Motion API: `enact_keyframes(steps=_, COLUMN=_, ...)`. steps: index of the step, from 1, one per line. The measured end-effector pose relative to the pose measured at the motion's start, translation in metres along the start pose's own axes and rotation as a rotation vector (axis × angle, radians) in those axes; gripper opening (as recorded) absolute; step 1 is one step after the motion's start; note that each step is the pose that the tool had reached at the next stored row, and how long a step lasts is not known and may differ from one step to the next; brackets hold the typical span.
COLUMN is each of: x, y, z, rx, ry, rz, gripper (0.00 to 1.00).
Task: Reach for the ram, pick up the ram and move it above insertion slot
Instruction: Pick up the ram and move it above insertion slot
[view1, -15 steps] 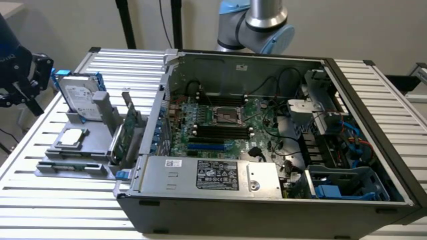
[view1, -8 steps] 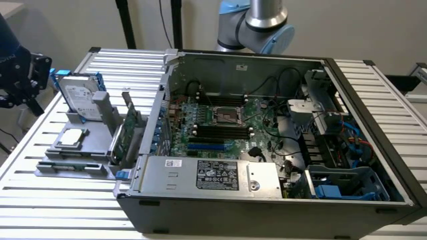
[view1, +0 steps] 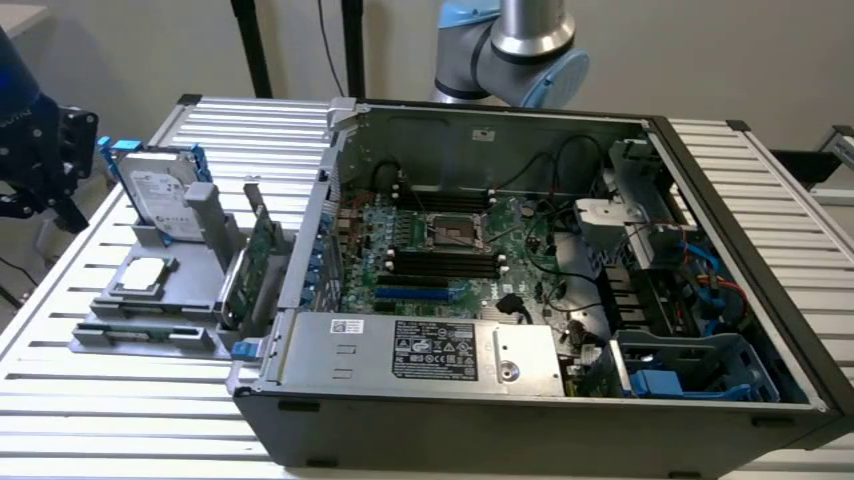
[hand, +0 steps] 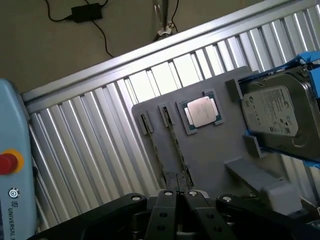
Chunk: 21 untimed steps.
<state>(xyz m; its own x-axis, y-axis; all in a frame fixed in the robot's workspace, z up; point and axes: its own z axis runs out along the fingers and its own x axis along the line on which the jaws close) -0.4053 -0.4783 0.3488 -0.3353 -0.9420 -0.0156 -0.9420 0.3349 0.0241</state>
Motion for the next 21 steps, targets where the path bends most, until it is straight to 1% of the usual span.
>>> enact_keyframes(steps=10, x=0.0000, y=0.0000, z=0.0025, rx=-0.0024, ry=0.0043, rz=-0.182, gripper=0.11)
enact_keyframes(steps=21, x=0.0000, y=-0.0002, z=0.0061, rx=0.0004, ry=0.0074, rz=-0.377, gripper=0.11)
